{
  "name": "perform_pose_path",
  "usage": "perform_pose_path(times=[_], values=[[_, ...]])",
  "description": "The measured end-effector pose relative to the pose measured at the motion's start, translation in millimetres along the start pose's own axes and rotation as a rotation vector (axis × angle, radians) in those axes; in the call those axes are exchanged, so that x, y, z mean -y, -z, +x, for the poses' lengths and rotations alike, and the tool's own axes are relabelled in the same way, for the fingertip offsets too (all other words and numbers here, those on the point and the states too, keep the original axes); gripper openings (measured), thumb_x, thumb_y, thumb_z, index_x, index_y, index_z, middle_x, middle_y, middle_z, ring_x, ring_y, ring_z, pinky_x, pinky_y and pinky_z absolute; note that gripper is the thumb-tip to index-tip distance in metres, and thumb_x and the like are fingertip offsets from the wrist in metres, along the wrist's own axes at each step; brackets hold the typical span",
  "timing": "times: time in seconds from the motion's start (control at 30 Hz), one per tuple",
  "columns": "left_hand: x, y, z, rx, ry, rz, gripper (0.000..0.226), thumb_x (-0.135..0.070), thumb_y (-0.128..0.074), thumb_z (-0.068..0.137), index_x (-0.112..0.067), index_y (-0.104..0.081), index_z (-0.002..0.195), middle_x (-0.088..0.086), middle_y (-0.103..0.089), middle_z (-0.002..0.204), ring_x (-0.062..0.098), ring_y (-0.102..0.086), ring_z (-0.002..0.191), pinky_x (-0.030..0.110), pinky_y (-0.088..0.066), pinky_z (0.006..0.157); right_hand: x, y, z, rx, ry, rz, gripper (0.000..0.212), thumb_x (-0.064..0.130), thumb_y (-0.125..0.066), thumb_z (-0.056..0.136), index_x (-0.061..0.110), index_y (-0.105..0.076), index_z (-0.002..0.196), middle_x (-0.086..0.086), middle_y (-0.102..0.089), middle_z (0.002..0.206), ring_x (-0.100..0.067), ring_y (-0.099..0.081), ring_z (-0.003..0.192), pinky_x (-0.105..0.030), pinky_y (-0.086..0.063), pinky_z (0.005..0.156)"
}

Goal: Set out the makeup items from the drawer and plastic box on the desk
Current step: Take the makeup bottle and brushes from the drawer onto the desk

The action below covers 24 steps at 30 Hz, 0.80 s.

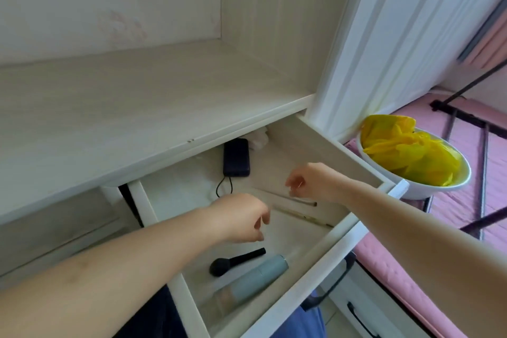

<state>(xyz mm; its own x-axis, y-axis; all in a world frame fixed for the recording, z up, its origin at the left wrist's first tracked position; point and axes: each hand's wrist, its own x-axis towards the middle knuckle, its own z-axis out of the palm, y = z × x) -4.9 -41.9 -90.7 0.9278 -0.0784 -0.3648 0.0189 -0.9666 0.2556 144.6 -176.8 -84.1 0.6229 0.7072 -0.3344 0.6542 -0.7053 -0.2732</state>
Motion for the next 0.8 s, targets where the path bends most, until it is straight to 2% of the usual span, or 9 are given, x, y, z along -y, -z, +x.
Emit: perform_pose_path(times=[0.13,0.3,0.37,0.43,0.5,0.6,0.67,0.73,0.8], values=[[2.2,-21.5,14.8,0.122,0.086,0.100,0.035,-0.033,-0.065,0.085,-0.019,-0.059,0.116,0.000,-0.063,0.114,0.023,-0.058,0.106,0.033,-0.047,0.082,-5.3,-18.3,19.2,0.198,-0.025,-0.287,0.028,0.029,-0.064,0.085,0.021,-0.065,0.111,0.002,-0.065,0.113,-0.020,-0.059,0.105,-0.034,-0.050,0.088],[8.4,-37.4,19.9,0.222,0.118,0.168,0.033,-0.031,-0.069,0.081,-0.013,-0.064,0.107,0.006,-0.067,0.107,0.029,-0.063,0.097,0.036,-0.050,0.076,-10.4,-29.6,38.0,0.302,-0.032,-0.375,0.030,0.027,-0.065,0.083,0.018,-0.064,0.112,-0.001,-0.064,0.115,-0.024,-0.059,0.105,-0.035,-0.051,0.089],[5.8,-42.4,20.4,0.263,0.096,0.238,0.033,-0.031,-0.069,0.082,-0.010,-0.064,0.108,0.007,-0.067,0.108,0.030,-0.063,0.098,0.035,-0.048,0.071,-11.8,-33.1,41.9,0.355,-0.051,-0.419,0.029,0.029,-0.066,0.083,0.012,-0.066,0.107,-0.002,-0.065,0.108,-0.025,-0.061,0.101,-0.037,-0.052,0.089],[0.3,-45.5,20.5,0.302,0.077,0.313,0.030,-0.027,-0.068,0.084,-0.008,-0.063,0.107,0.009,-0.066,0.106,0.031,-0.062,0.093,0.034,-0.044,0.067,-12.2,-36.0,43.5,0.375,-0.054,-0.472,0.025,0.033,-0.068,0.082,0.009,-0.064,0.090,-0.001,-0.063,0.087,-0.026,-0.061,0.091,-0.039,-0.053,0.088],[-4.1,-47.2,20.9,0.318,0.073,0.355,0.022,-0.021,-0.065,0.085,-0.008,-0.063,0.102,0.012,-0.063,0.096,0.031,-0.056,0.080,0.032,-0.042,0.064,-10.5,-37.9,42.8,0.381,-0.050,-0.520,0.029,0.035,-0.069,0.082,0.009,-0.063,0.093,0.000,-0.055,0.078,-0.025,-0.056,0.085,-0.038,-0.053,0.085],[-4.4,-48.9,21.4,0.324,0.074,0.358,0.018,-0.010,-0.059,0.085,-0.005,-0.064,0.102,0.008,-0.052,0.077,0.028,-0.049,0.067,0.031,-0.040,0.058,-6.6,-42.5,41.9,0.393,-0.070,-0.567,0.041,0.034,-0.067,0.085,0.008,-0.059,0.115,-0.006,-0.060,0.109,-0.027,-0.058,0.094,-0.034,-0.048,0.077],[-3.7,-48.0,20.1,0.313,0.071,0.362,0.021,-0.006,-0.058,0.083,-0.005,-0.064,0.103,0.008,-0.052,0.074,0.029,-0.052,0.067,0.032,-0.040,0.057,-3.6,-44.4,42.0,0.387,-0.063,-0.597,0.038,0.029,-0.064,0.086,0.008,-0.057,0.118,-0.006,-0.058,0.113,-0.027,-0.059,0.099,-0.032,-0.046,0.073],[-2.8,-44.4,17.3,0.267,0.070,0.349,0.021,-0.009,-0.058,0.083,-0.007,-0.064,0.104,0.012,-0.061,0.089,0.033,-0.060,0.081,0.032,-0.042,0.062,-0.5,-43.4,40.9,0.391,-0.033,-0.617,0.029,0.021,-0.060,0.088,0.007,-0.058,0.113,-0.005,-0.053,0.094,-0.026,-0.055,0.088,-0.032,-0.044,0.070],[-0.3,-36.7,14.2,0.203,0.070,0.285,0.021,-0.008,-0.056,0.083,-0.008,-0.063,0.103,0.013,-0.062,0.095,0.033,-0.061,0.084,0.033,-0.043,0.063,-0.7,-42.0,39.7,0.387,-0.008,-0.609,0.014,0.018,-0.054,0.088,0.008,-0.059,0.096,-0.001,-0.046,0.076,-0.025,-0.049,0.080,-0.033,-0.045,0.069]])
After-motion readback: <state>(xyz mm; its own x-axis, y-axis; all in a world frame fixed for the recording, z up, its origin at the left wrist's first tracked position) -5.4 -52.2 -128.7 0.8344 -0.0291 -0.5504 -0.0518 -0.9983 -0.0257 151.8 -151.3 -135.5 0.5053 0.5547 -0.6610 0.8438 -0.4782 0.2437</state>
